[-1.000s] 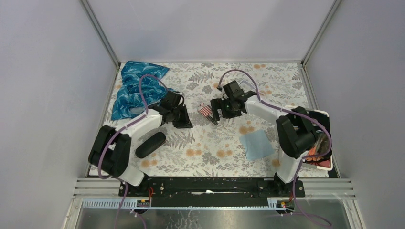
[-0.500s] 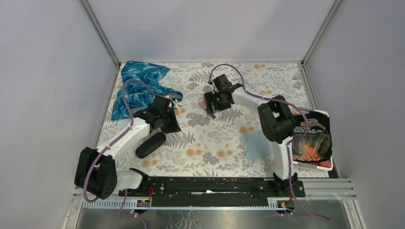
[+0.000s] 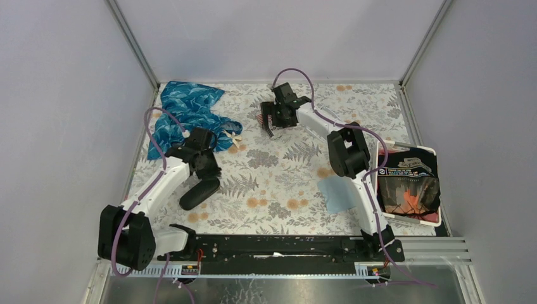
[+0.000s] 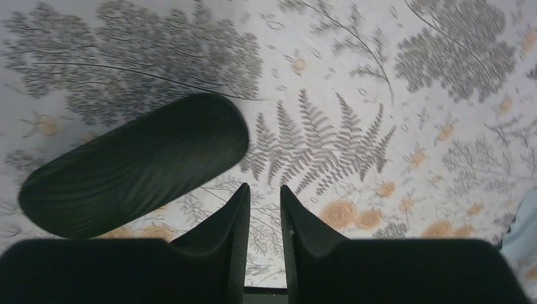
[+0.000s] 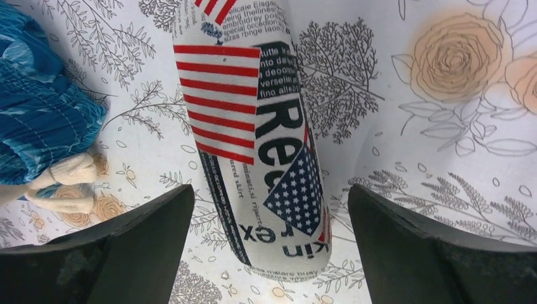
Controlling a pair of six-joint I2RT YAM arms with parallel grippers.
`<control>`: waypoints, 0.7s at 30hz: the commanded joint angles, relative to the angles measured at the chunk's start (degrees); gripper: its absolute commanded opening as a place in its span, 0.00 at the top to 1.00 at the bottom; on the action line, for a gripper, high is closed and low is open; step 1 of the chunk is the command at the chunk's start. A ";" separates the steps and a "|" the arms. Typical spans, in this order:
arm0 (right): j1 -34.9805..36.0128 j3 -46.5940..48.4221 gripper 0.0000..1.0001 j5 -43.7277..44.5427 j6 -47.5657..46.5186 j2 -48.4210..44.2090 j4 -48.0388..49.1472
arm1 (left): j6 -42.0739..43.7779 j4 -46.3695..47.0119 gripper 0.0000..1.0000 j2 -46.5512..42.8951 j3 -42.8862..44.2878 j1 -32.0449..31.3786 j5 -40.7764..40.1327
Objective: Organize the sunglasses
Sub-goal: Move the sunglasses case at the center of the board, then adjust the sunglasses case at the center of the board.
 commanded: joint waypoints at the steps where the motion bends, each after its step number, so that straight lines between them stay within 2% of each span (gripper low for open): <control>1: -0.30 -3.43 0.00 1.75 1.66 -8.69 -1.72 | -1.54 -3.52 0.69 0.21 2.15 3.84 -6.10; 3: -0.30 -9.06 0.00 0.57 2.15 -13.71 0.22 | -2.00 -3.94 0.64 0.86 2.63 5.62 -8.73; 5: -0.35 -15.97 0.00 -1.04 2.93 -19.03 3.36 | -2.76 -4.04 0.41 1.77 3.26 7.10 -11.37; 7: -0.32 -22.11 0.00 -2.43 3.76 -24.49 5.72 | -3.56 -2.96 0.27 2.72 3.34 9.61 -11.91; 13: -0.37 -37.13 0.00 -5.88 5.33 -35.10 10.23 | -8.14 2.35 0.15 5.32 -0.69 19.06 -7.42; 14: -0.36 -38.93 0.00 -6.61 5.41 -36.39 10.48 | -9.15 2.48 0.14 5.51 -1.14 19.76 -8.74; 16: -0.36 -41.97 0.00 -8.22 5.40 -38.46 10.06 | -12.87 0.98 0.02 5.57 -1.92 20.14 -14.48; 18: -0.33 -46.01 0.00 -10.01 5.95 -40.76 10.55 | -13.67 1.36 0.01 5.66 -3.17 20.81 -14.76; 21: -0.30 -52.65 0.00 -10.46 6.91 -45.06 11.74 | -12.21 3.02 0.02 6.87 -4.93 20.92 -10.07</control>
